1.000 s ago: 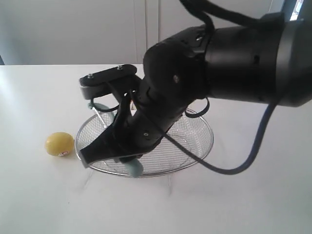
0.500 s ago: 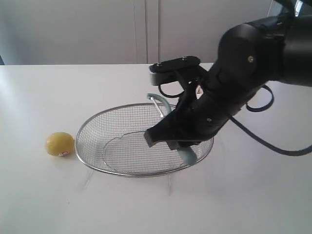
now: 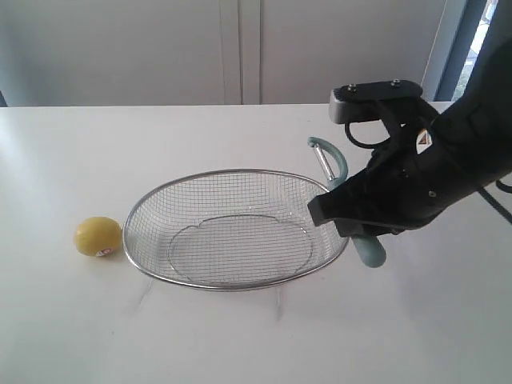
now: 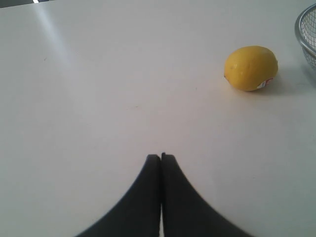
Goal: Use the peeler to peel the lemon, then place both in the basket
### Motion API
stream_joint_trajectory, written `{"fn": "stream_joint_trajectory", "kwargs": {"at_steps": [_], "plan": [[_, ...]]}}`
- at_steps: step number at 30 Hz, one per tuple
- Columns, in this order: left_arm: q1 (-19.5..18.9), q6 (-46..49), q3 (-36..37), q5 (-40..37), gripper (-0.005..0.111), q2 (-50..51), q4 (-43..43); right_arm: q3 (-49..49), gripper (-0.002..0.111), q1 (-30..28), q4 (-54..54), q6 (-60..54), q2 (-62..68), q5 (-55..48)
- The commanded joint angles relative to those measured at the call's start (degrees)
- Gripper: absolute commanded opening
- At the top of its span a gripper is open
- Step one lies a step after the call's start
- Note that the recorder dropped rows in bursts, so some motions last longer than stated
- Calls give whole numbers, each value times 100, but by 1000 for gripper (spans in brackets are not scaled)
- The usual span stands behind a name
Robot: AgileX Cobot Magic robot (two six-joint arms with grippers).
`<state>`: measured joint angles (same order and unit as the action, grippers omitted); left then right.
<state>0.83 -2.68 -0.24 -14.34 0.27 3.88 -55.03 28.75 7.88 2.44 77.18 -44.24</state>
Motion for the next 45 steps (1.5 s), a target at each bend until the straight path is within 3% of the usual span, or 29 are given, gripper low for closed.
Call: {"fn": "stream_joint_trajectory", "kwargs": {"at_steps": [1, 36, 45], "plan": [[-11, 0, 24, 15, 0, -27, -36, 178, 0, -41, 105, -121, -111, 76], [-11, 0, 24, 46, 0, -27, -36, 222, 0, -41, 237, -284, -111, 207], [-11, 0, 24, 1289, 0, -27, -36, 222, 0, -41, 237, -284, -111, 207]]}}
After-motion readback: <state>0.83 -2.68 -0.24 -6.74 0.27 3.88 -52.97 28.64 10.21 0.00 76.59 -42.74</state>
